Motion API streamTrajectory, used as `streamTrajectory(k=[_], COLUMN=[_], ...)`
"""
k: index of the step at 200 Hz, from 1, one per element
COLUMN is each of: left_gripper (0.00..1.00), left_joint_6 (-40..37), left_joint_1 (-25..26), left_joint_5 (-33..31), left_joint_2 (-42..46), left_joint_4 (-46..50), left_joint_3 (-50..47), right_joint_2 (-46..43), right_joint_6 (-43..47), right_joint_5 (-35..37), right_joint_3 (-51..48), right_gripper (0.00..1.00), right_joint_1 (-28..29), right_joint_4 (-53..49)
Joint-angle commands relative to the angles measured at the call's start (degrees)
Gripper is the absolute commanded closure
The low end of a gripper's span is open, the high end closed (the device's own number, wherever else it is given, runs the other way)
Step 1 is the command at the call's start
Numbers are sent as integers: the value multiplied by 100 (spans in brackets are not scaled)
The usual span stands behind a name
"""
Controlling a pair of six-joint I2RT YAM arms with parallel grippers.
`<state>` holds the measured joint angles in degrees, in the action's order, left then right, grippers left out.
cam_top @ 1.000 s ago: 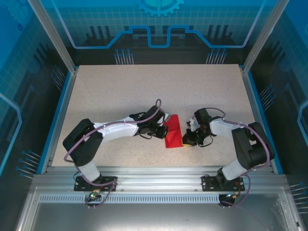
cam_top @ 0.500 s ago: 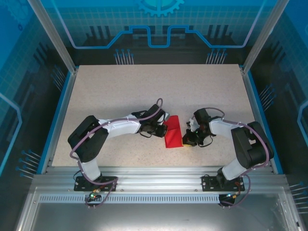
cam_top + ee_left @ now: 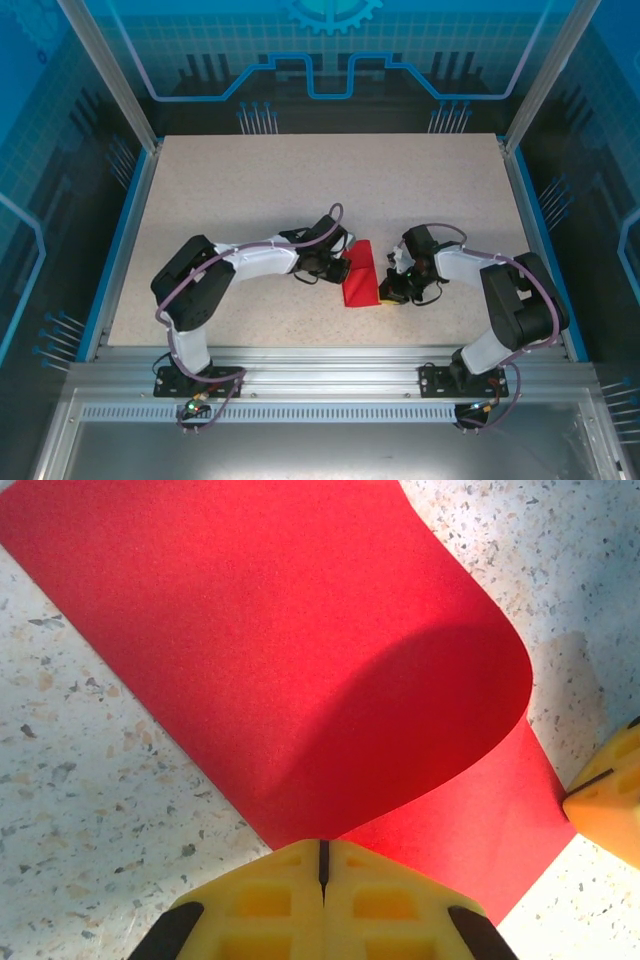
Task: Fold a paper plane with a square sheet of paper (fold left side to right side)
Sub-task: Fold the triangle a second time at the center of the table.
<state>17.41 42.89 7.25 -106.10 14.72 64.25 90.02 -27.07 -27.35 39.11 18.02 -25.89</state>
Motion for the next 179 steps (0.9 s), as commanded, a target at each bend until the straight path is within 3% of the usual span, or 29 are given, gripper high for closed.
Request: streamTrajectory(k=[1,179], left_gripper=[100,100], left_joint_6=[-141,-179], left_joint_1=[-50,-58], left_joint_5=[-116,-249], left_joint_2=[-136,-262], left_joint_4=[143,188], left_joint_3=[133,110], right_joint_2=[163,218], right_joint_6=[86,109], right_joint_5=[202,222], right_joint_3=[53,132], right_gripper=[94,93], right_joint_1=[123,121], right_joint_4=[-152,-147])
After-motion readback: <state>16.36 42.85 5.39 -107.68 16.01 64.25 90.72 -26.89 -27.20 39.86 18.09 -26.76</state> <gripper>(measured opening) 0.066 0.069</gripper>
